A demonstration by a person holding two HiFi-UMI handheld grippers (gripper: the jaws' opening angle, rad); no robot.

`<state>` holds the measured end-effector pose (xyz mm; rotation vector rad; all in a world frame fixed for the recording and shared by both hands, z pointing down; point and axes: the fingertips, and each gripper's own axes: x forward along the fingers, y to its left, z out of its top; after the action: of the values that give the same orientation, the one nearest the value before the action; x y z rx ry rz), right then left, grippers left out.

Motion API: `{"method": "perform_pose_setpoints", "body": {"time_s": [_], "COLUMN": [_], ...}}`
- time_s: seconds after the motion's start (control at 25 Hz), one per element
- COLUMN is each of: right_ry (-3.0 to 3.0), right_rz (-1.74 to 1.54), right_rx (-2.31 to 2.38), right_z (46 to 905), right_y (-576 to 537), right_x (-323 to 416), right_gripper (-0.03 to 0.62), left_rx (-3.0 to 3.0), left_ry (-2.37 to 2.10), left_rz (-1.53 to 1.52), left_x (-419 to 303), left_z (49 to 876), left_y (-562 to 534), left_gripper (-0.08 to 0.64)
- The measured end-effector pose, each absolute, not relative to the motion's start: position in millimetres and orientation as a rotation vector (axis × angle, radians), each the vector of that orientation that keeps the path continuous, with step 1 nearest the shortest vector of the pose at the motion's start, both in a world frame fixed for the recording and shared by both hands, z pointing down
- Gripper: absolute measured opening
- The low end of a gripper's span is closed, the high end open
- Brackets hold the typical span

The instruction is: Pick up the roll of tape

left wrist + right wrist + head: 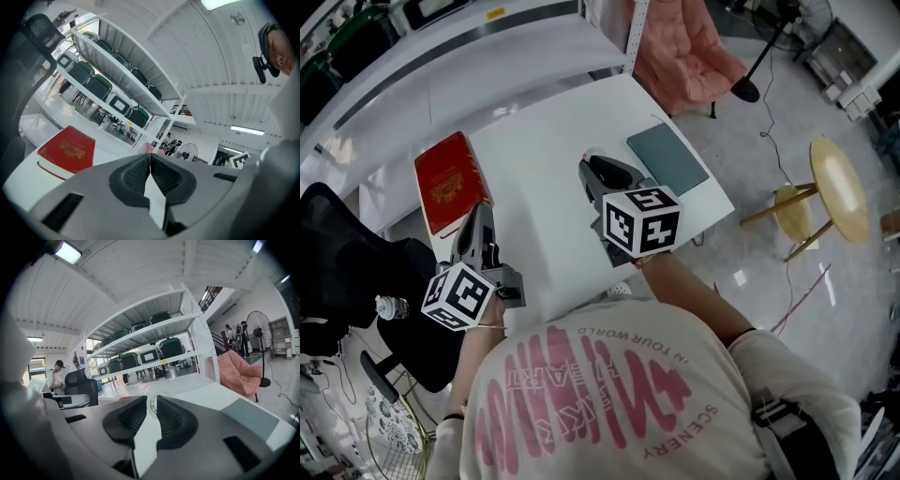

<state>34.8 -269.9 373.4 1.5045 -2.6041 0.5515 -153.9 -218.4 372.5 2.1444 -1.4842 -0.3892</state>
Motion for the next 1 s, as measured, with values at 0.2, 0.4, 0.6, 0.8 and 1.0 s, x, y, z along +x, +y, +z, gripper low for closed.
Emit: {"method": "perform_pose_setpoints", "body": {"time_s": [0.2,0.4,0.6,0.8,1.0], "right_ry": [-2.590,-2.563,-2.543,-2.520,-2.495], "right_rz": [0.542,0.546,0.551,0.552,0.589], "right_rx": [1.549,1.576,1.576,1.585,1.620], "right_z": [373.5,380.4,388.3,399.1,408.9], "right_y": [-255.5,-238.0,-222.4,-209.2,-199.8], "right_x": [31.8,25.6,13.2,3.8,4.3], "right_gripper": [0.078,0.080,0.081,0.081,0.081], "left_rx": [2.172,2.186,2.202,2.214,2.225], "left_ry": [-1.456,-1.439,-1.416,-1.409,-1.408], "left_rz": [-0.355,-0.325,-0.285,-0.247,-0.207], "left_x": [-156.0,-162.6,-169.5,-177.6,-181.1], "left_z": [373.3,377.5,383.9,392.1,399.3], "left_y": [-210.9,-202.6,-193.6,-184.8,-177.9], "left_gripper": [0.025,0.025,0.025,0.025,0.025]}}
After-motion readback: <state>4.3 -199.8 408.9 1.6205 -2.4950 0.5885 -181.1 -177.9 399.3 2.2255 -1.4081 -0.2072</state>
